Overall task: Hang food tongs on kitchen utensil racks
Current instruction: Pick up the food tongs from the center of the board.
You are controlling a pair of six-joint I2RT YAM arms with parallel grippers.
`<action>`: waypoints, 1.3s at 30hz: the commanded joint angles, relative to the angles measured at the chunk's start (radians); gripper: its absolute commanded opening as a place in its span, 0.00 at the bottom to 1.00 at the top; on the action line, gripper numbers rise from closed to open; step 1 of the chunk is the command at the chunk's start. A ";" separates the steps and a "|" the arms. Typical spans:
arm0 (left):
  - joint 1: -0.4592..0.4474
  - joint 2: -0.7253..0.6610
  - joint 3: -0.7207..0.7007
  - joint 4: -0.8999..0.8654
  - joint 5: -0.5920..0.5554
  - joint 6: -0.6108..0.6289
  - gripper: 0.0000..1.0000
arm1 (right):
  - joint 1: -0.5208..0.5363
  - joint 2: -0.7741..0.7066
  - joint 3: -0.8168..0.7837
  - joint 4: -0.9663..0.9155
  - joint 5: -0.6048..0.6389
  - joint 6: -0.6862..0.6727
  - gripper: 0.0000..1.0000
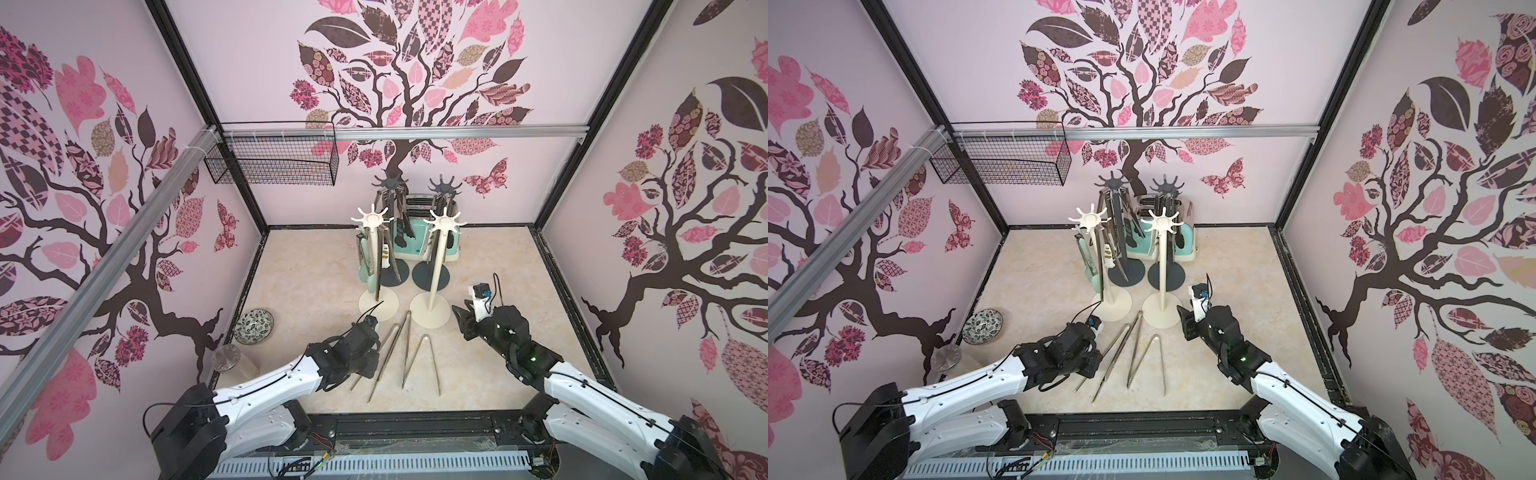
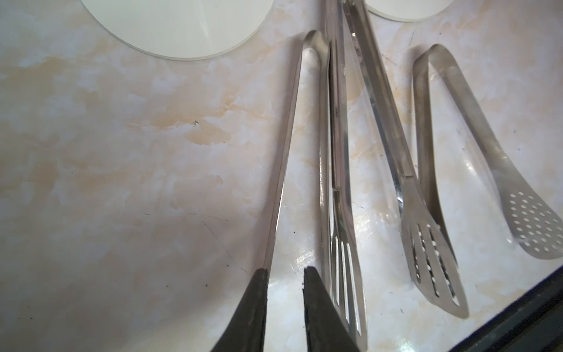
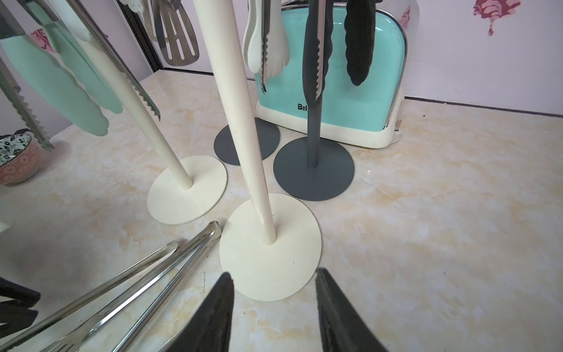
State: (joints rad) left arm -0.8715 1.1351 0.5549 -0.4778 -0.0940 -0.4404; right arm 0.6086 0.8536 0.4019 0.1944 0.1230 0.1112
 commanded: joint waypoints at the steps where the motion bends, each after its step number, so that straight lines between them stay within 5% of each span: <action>1: -0.003 0.059 0.045 -0.032 -0.027 0.006 0.24 | 0.006 -0.016 -0.002 -0.057 -0.018 0.018 0.46; 24: 0.010 0.316 0.115 0.033 -0.005 0.063 0.23 | 0.006 -0.006 -0.005 -0.076 -0.042 0.019 0.46; 39: 0.009 0.314 0.111 0.011 0.015 0.048 0.11 | 0.005 0.004 -0.005 -0.073 -0.048 0.015 0.46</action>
State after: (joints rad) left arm -0.8639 1.4513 0.6731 -0.4419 -0.1032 -0.3923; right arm 0.6086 0.8574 0.3988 0.1352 0.0811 0.1280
